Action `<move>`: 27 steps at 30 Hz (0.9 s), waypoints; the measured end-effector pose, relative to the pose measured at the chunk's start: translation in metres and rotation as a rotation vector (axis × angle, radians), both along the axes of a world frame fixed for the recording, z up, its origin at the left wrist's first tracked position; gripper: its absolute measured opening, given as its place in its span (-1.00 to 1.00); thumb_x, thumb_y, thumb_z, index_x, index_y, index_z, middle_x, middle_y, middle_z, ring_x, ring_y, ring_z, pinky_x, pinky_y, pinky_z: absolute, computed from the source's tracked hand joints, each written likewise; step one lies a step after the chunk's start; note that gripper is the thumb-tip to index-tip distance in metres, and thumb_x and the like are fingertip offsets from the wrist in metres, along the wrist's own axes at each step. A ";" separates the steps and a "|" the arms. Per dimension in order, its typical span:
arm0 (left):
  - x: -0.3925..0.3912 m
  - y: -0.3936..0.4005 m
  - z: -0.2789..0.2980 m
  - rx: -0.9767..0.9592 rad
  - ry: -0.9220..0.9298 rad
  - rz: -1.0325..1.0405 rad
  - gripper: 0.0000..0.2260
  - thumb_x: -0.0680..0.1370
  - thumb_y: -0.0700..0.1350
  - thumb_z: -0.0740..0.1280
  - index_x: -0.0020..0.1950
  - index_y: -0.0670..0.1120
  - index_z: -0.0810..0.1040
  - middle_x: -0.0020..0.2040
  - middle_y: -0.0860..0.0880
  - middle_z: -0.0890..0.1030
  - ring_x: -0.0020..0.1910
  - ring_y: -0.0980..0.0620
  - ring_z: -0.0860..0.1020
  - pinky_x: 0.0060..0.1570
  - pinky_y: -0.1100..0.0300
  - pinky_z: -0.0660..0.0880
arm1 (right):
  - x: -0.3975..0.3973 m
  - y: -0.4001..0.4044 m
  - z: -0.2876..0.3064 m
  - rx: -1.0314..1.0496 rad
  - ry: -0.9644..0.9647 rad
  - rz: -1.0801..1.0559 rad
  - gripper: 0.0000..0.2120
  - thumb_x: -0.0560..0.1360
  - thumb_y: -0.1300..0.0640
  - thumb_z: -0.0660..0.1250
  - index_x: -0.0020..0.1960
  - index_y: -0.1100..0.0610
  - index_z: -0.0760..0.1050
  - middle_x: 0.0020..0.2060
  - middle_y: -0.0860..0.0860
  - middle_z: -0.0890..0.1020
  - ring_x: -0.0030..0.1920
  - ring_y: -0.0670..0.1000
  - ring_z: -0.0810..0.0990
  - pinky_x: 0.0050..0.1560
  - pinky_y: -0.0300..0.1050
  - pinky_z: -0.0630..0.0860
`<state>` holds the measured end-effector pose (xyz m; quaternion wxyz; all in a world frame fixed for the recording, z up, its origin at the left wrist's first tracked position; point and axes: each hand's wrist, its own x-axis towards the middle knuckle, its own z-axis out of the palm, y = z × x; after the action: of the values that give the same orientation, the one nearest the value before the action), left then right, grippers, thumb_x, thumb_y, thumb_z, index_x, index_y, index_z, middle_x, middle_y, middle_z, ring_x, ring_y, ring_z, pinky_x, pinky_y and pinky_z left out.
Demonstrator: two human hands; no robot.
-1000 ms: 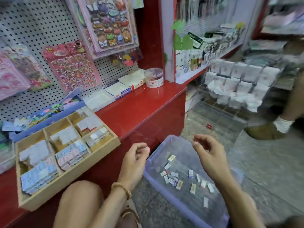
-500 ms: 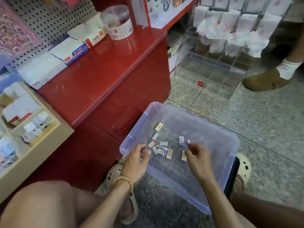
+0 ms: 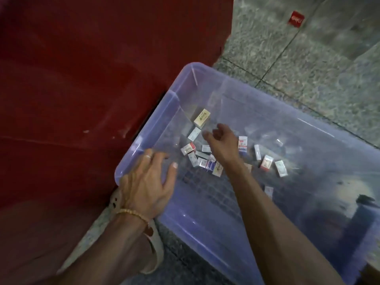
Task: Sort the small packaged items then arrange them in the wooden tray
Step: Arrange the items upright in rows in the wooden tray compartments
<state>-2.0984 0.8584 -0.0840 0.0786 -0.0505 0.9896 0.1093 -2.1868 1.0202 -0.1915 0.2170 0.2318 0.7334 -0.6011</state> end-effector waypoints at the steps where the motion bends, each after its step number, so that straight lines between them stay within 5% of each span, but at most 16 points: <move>1: -0.001 0.000 0.000 -0.007 0.020 -0.006 -0.67 0.55 0.17 0.12 0.07 0.00 0.54 0.05 0.04 0.57 -0.05 -0.05 0.60 -0.23 0.07 0.51 | -0.011 -0.004 -0.006 0.002 -0.010 0.000 -0.43 0.54 0.03 0.42 0.45 0.23 0.36 0.14 0.03 0.55 0.14 -0.01 0.53 0.10 -0.23 0.39; 3: -0.002 0.000 -0.001 0.009 0.029 0.021 -0.68 0.54 0.17 0.13 0.08 0.03 0.54 0.04 0.07 0.57 -0.04 -0.03 0.60 -0.19 0.09 0.51 | -0.028 -0.014 -0.021 -0.029 -0.033 -0.047 -0.43 0.53 0.03 0.43 0.42 0.28 0.39 0.13 0.05 0.60 0.05 -0.04 0.56 0.00 -0.25 0.38; 6: -0.003 0.002 -0.001 0.030 0.061 0.035 -0.72 0.53 0.15 0.16 0.05 0.04 0.55 0.02 0.11 0.57 -0.06 0.02 0.58 -0.17 0.11 0.52 | -0.046 -0.029 -0.042 -0.182 -0.092 -0.244 -0.79 0.51 0.14 0.47 0.02 0.27 0.58 -0.19 0.05 0.66 -0.32 -0.16 0.54 -0.27 -0.29 0.44; 9: -0.003 0.003 -0.001 0.014 0.084 0.029 -0.73 0.53 0.14 0.17 0.02 0.03 0.56 0.01 0.12 0.58 -0.09 0.05 0.57 -0.22 0.16 0.49 | -0.059 -0.037 -0.048 -0.218 -0.144 -0.345 -0.90 0.48 0.21 0.49 -0.16 0.21 0.60 -0.32 0.03 0.59 -0.39 -0.11 0.48 -0.37 -0.27 0.40; 13: -0.003 0.003 -0.001 0.010 0.074 0.041 -0.72 0.53 0.15 0.16 0.02 0.03 0.56 0.01 0.12 0.58 -0.13 0.03 0.60 -0.25 0.12 0.53 | -0.063 -0.040 -0.053 -0.252 -0.178 -0.381 -0.77 0.42 0.27 0.52 0.03 0.30 0.61 -0.14 0.14 0.67 -0.23 0.00 0.57 -0.25 -0.19 0.49; 18: -0.004 0.004 -0.001 0.023 0.085 0.052 -0.73 0.52 0.14 0.17 -0.01 0.03 0.56 -0.02 0.13 0.58 -0.16 0.04 0.60 -0.29 0.11 0.51 | -0.058 -0.038 -0.050 -0.283 -0.179 -0.385 -0.64 0.34 0.31 0.56 0.10 0.29 0.57 -0.16 0.12 0.62 -0.35 -0.07 0.50 -0.41 -0.25 0.39; 27: -0.004 0.003 -0.002 0.022 0.080 0.067 -0.70 0.51 0.16 0.13 0.00 0.03 0.56 -0.06 0.11 0.56 -0.21 0.01 0.60 -0.30 0.11 0.50 | -0.022 -0.010 -0.039 -0.097 0.006 -0.034 -0.53 0.44 0.26 0.49 0.29 0.12 0.44 -0.11 0.01 0.58 -0.28 -0.12 0.54 -0.36 -0.36 0.46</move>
<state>-2.1026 0.8610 -0.0856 0.0356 -0.0782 0.9885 0.1245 -2.2085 1.0107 -0.2308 0.2155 0.2318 0.7000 -0.6401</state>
